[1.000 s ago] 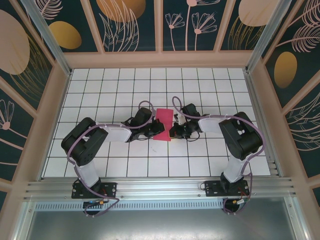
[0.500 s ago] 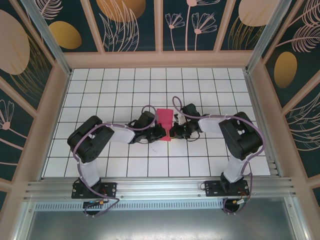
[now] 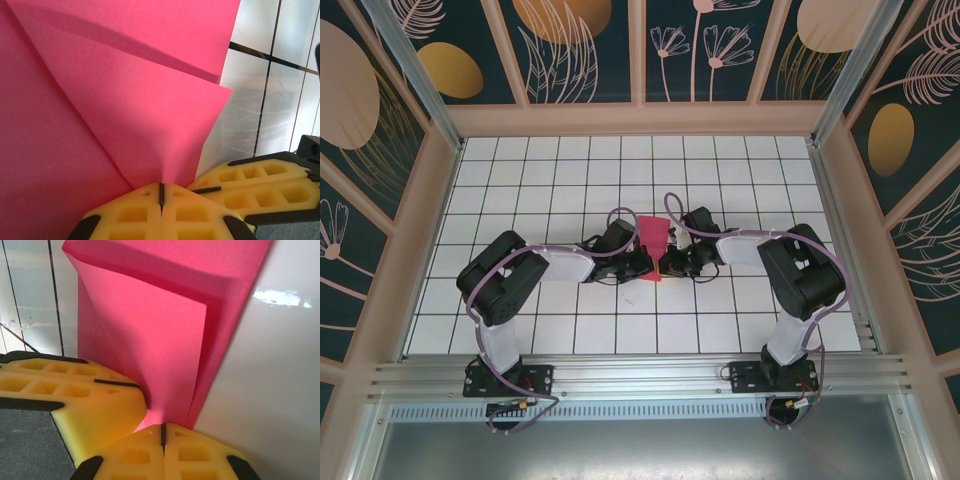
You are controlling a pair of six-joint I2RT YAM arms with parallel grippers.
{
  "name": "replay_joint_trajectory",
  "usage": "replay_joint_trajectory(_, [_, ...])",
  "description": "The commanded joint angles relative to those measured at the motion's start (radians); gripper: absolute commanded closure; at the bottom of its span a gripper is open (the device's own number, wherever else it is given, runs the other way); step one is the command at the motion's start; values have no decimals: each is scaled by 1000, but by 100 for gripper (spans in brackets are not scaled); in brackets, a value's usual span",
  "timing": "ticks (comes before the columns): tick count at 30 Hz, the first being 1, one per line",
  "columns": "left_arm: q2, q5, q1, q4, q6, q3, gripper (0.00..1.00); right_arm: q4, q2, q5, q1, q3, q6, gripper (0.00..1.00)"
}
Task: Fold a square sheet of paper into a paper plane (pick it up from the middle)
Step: Fold the triangle a second time at the center of the table.
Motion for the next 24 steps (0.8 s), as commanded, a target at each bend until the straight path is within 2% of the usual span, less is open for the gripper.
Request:
replay_joint_trajectory(1, [-32, -69, 7, -48, 34, 15, 95, -41, 21, 82, 8, 2, -30, 93])
replay_joint_trajectory(8, [-55, -93, 13, -28, 34, 31, 91, -53, 24, 87, 9, 15, -40, 93])
replay_joint_trajectory(24, [38, -93, 62, -9, 73, 13, 91, -46, 32, 81, 10, -2, -46, 93])
